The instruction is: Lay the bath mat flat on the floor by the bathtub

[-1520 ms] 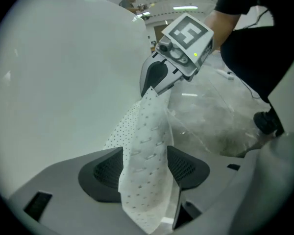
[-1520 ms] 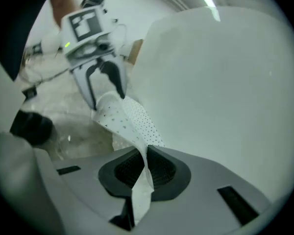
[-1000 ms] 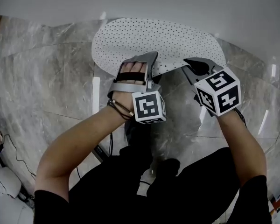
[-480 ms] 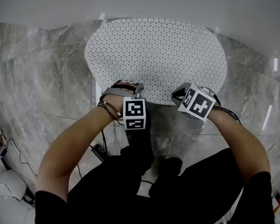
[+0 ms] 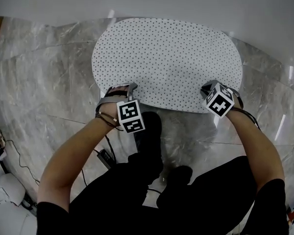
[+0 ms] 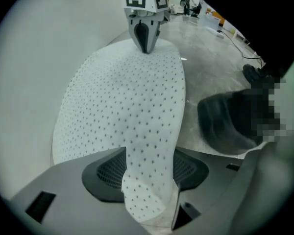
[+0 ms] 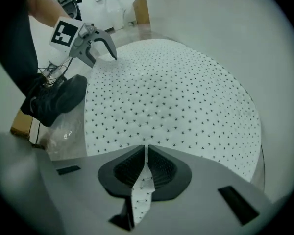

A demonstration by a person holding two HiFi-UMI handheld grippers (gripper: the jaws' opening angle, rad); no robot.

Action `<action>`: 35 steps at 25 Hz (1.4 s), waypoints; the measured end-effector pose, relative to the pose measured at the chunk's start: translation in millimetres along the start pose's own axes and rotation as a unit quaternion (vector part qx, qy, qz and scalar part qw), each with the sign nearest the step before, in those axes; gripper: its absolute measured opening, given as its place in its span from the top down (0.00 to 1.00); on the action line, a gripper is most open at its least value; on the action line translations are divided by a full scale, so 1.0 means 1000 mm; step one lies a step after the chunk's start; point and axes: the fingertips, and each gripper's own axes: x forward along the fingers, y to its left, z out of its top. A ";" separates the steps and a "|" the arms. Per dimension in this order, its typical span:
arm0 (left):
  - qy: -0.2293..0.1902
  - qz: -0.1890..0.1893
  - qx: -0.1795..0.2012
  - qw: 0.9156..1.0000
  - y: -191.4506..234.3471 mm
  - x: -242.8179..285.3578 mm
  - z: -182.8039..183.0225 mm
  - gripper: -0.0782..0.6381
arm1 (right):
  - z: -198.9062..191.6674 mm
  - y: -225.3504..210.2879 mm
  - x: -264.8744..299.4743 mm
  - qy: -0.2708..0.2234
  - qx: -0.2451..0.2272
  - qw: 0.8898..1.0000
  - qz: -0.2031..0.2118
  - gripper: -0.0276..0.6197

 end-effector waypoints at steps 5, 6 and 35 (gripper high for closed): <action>-0.005 -0.015 -0.062 0.998 0.001 0.000 -0.036 0.53 | 0.001 -0.002 0.000 0.009 -0.018 1.000 -0.014 0.90; -0.011 -0.023 -0.072 0.997 0.000 0.000 -0.037 0.53 | 0.001 -0.001 0.001 0.013 -0.019 1.000 -0.015 0.90; -0.032 -0.155 -0.389 0.908 0.013 -0.185 -0.031 0.74 | 0.050 0.021 -0.249 -0.246 0.314 0.916 -0.046 0.93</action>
